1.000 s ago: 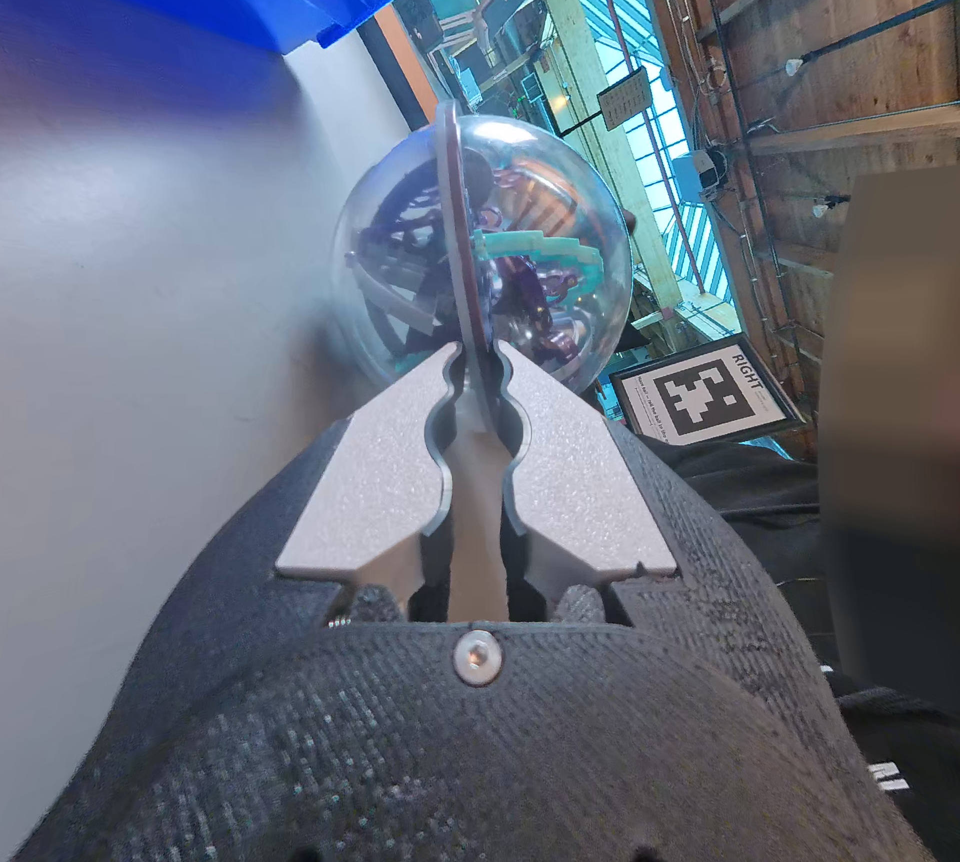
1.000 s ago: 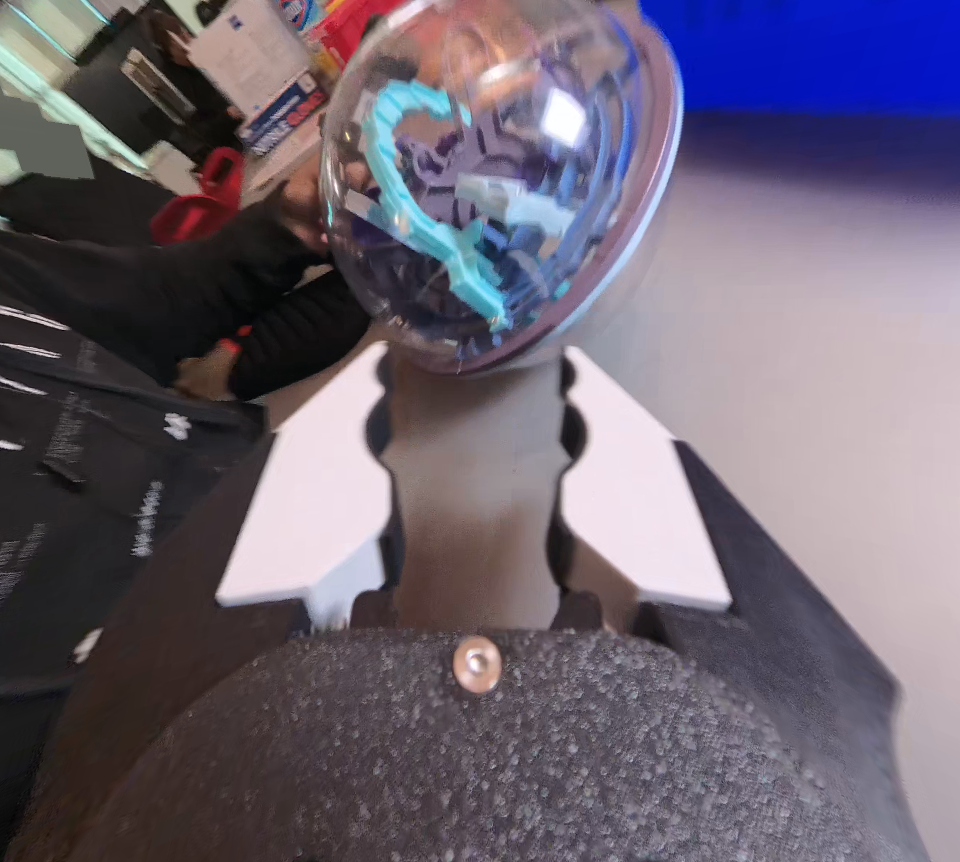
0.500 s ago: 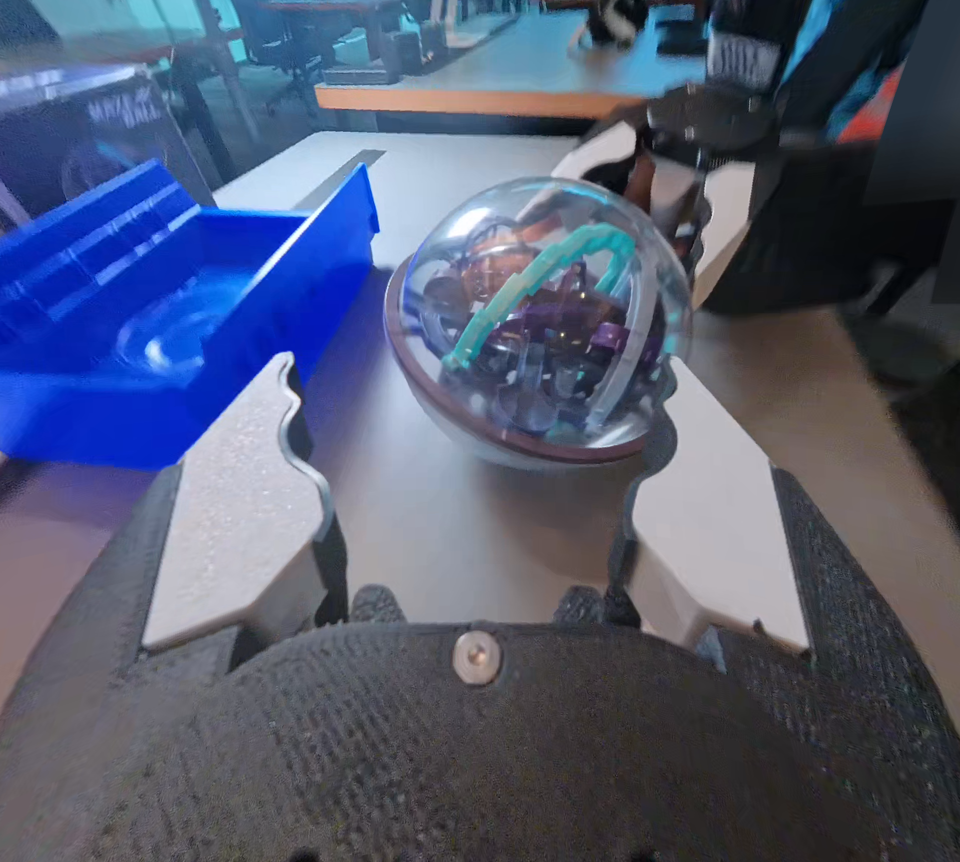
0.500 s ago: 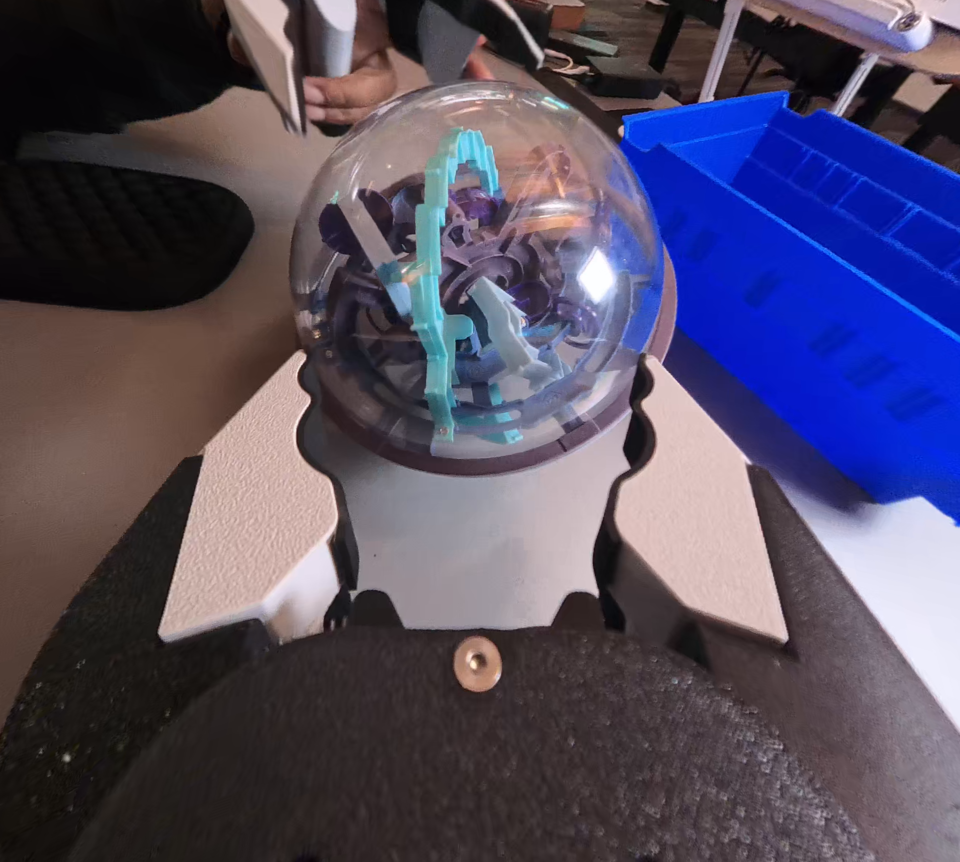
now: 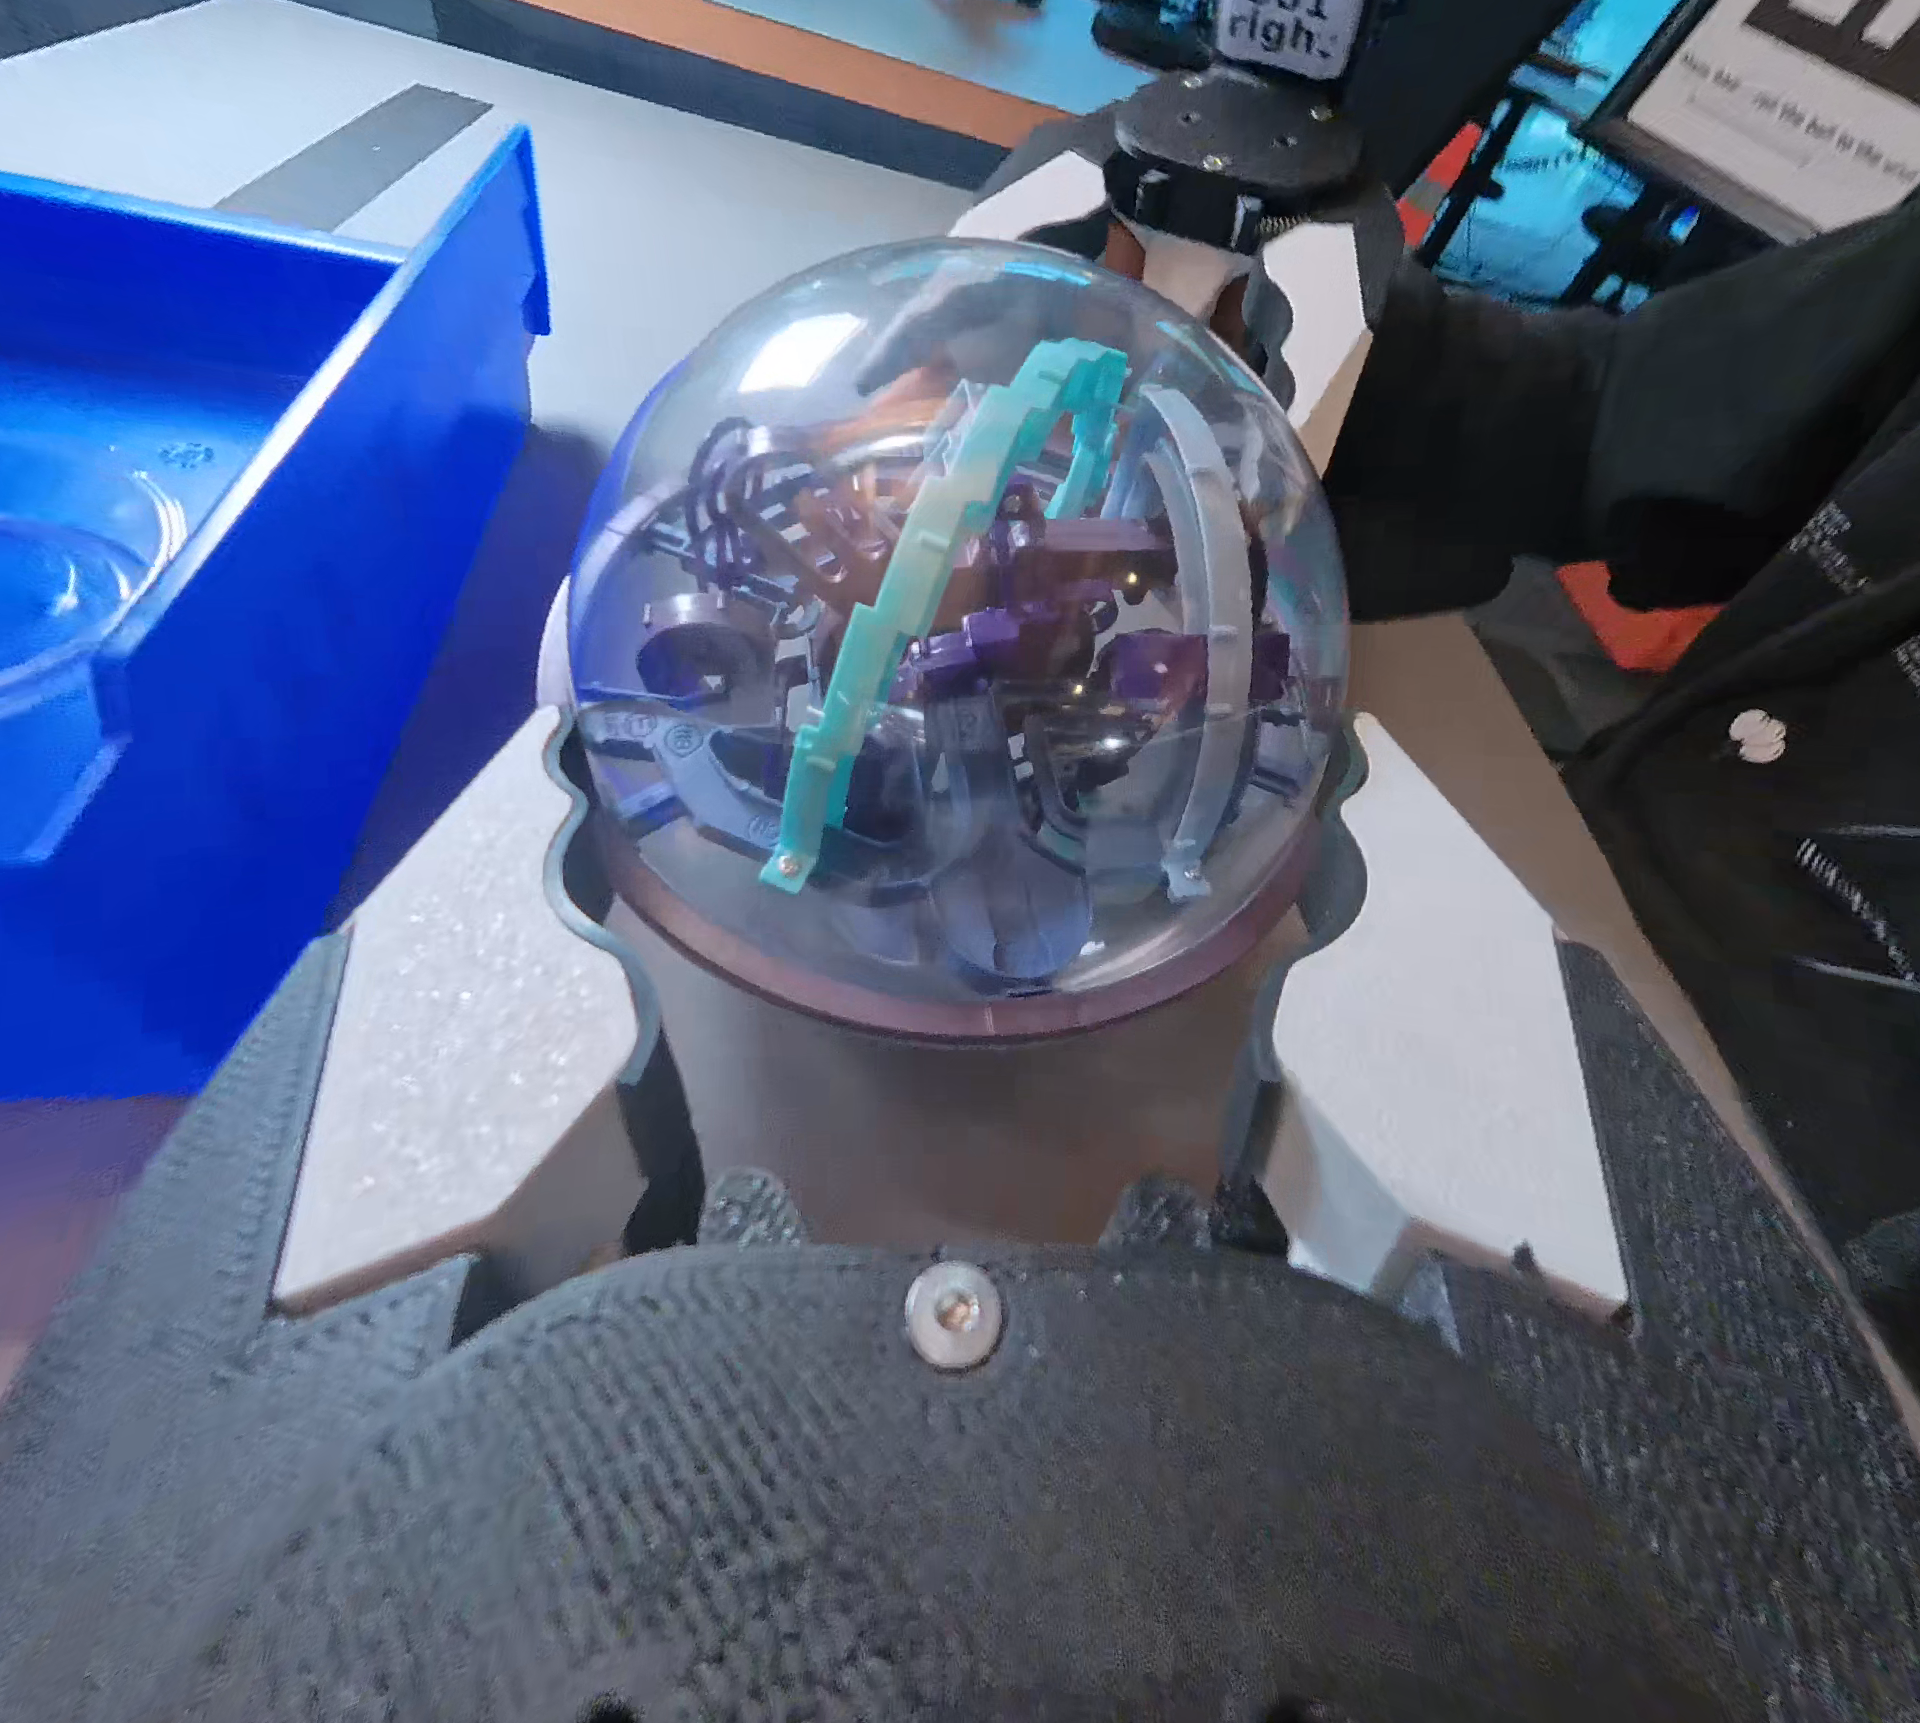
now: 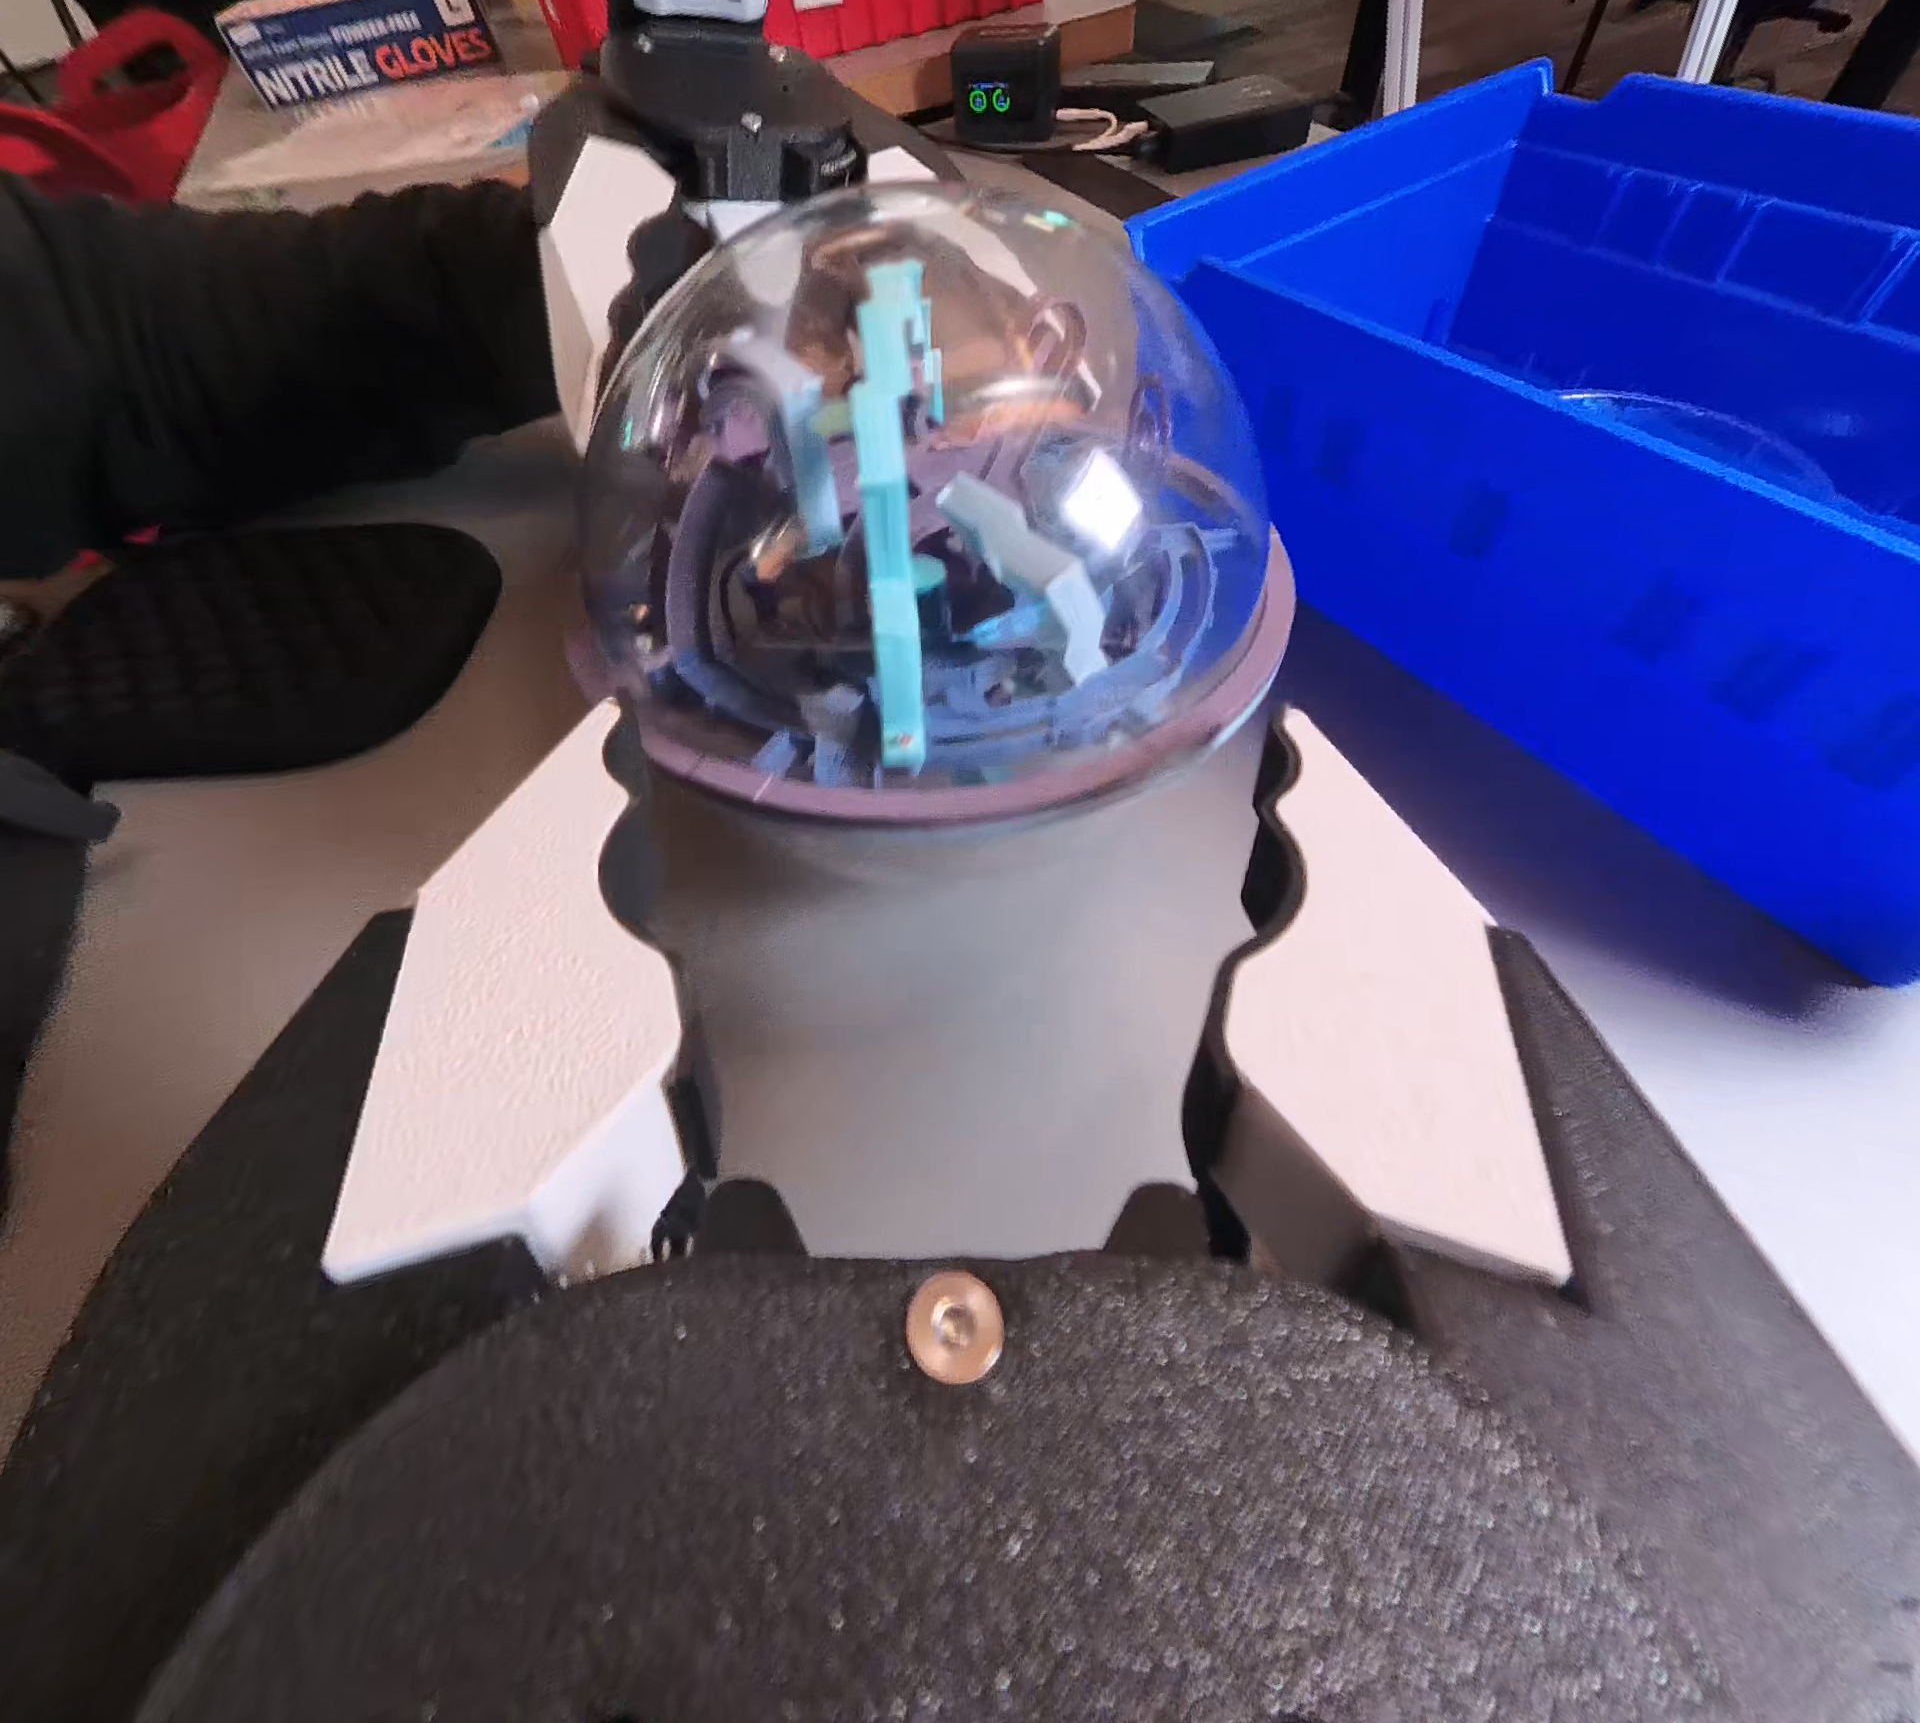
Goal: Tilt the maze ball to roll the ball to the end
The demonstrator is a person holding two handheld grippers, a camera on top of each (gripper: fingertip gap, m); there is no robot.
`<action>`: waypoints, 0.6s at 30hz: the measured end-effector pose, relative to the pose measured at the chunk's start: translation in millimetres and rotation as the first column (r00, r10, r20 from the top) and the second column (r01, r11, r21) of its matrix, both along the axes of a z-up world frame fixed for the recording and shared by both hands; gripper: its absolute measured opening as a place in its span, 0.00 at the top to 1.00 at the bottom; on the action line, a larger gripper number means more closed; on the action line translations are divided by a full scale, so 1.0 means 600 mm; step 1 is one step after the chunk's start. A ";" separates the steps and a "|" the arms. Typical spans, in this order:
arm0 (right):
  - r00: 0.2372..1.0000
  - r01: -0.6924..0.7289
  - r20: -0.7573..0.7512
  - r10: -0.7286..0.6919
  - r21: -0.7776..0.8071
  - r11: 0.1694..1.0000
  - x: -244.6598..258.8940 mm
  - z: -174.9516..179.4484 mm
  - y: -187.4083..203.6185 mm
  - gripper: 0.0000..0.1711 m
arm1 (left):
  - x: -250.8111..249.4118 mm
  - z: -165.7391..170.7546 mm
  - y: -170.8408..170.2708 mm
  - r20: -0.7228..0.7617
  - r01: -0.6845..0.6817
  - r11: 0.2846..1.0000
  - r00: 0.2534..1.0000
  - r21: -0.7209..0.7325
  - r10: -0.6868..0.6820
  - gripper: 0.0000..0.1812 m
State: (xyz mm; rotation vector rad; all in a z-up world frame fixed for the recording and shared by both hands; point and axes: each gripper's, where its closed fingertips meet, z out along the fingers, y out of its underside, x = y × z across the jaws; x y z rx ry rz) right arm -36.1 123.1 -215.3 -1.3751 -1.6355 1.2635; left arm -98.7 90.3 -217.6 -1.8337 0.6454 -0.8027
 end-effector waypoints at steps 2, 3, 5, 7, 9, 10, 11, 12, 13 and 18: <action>1.000 -0.017 0.008 0.017 0.040 0.999 0.008 -0.008 -0.002 0.31 | -0.006 0.000 0.004 0.040 -0.029 0.999 0.999 -0.030 0.030 0.25; 1.000 -0.023 0.014 0.022 0.057 0.998 0.010 -0.013 -0.004 0.31 | -0.007 0.001 0.006 0.057 -0.039 0.998 0.998 -0.039 0.041 0.26; 0.999 -0.020 0.029 0.017 0.084 0.996 0.008 -0.025 -0.008 0.30 | -0.009 0.002 0.011 0.090 -0.057 0.997 0.994 -0.046 0.061 0.26; 1.000 0.002 0.031 -0.005 0.105 0.994 0.001 -0.033 -0.009 0.29 | -0.006 0.002 0.012 0.114 -0.052 0.998 0.992 -0.046 0.057 0.26; 0.999 0.028 0.014 -0.030 0.129 0.991 -0.003 -0.033 -0.004 0.30 | -0.003 0.000 0.010 0.138 -0.040 0.998 0.989 -0.044 0.046 0.26; 0.999 0.034 0.000 -0.034 0.128 0.991 -0.004 -0.030 -0.003 0.30 | 0.001 -0.003 0.008 0.148 -0.026 0.998 0.988 -0.049 0.033 0.26; 0.999 0.032 -0.015 -0.030 0.121 0.992 -0.003 -0.026 -0.004 0.29 | 0.004 -0.008 0.005 0.156 -0.014 0.998 0.987 -0.057 0.023 0.26; 0.999 0.028 -0.027 -0.025 0.116 0.993 -0.003 -0.022 -0.005 0.29 | 0.006 -0.011 0.003 0.165 -0.008 0.998 0.986 -0.063 0.019 0.26; 0.999 0.023 -0.037 -0.019 0.112 0.993 -0.001 -0.019 -0.007 0.30 | 0.007 -0.015 0.001 0.167 -0.005 0.998 0.986 -0.066 0.016 0.26; 0.997 0.006 -0.072 -0.003 0.051 0.999 0.000 -0.010 -0.012 0.31 | 0.014 -0.043 -0.015 0.118 0.040 0.993 0.993 -0.115 -0.026 0.27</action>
